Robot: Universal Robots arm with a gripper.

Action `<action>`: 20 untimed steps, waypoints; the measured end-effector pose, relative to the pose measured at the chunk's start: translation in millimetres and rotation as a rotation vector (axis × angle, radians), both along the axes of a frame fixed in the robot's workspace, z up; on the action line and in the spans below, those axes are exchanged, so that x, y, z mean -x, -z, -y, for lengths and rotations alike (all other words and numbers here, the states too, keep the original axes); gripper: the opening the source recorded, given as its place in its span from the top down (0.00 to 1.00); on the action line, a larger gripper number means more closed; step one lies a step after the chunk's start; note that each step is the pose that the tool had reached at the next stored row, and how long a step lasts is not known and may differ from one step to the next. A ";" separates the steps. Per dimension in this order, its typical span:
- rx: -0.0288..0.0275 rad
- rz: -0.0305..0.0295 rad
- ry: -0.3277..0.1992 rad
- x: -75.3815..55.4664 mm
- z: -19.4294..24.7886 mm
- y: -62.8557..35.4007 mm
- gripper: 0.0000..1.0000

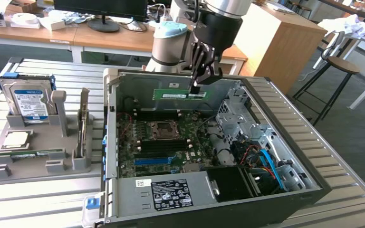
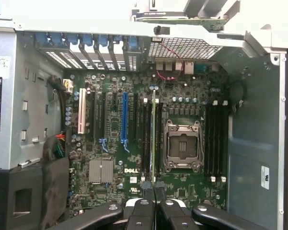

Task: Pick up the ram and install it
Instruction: 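Pick up the ram and move it above insertion slot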

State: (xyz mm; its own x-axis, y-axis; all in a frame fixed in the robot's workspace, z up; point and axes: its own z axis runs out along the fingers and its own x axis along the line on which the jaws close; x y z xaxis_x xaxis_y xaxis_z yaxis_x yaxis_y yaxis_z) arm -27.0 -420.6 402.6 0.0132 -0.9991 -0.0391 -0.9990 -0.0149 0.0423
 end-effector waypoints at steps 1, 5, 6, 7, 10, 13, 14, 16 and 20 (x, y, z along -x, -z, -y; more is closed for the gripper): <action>0.0000 0.0000 0.000 0.0 0.0 0.9 0.89; 0.0000 0.0000 0.000 0.0 0.0 5.3 0.89; -0.0001 0.0000 0.000 0.0 0.0 6.4 0.89; -0.0001 0.0000 0.000 0.0 0.0 7.6 0.89; 0.0000 0.0001 0.000 0.0 0.0 11.2 0.89; 0.0000 -0.0001 0.000 0.0 0.0 14.8 0.89; 0.0000 0.0000 0.000 0.0 0.0 15.9 0.89; -0.0001 0.0001 0.000 0.0 0.0 18.0 0.89; -0.0001 0.0000 0.000 0.0 0.0 21.7 0.89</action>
State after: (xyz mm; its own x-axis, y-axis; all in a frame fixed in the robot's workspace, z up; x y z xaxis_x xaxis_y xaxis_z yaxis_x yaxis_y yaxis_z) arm -27.0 -420.5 380.9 0.0129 -0.9991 -0.0392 -0.9990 -0.0146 0.0423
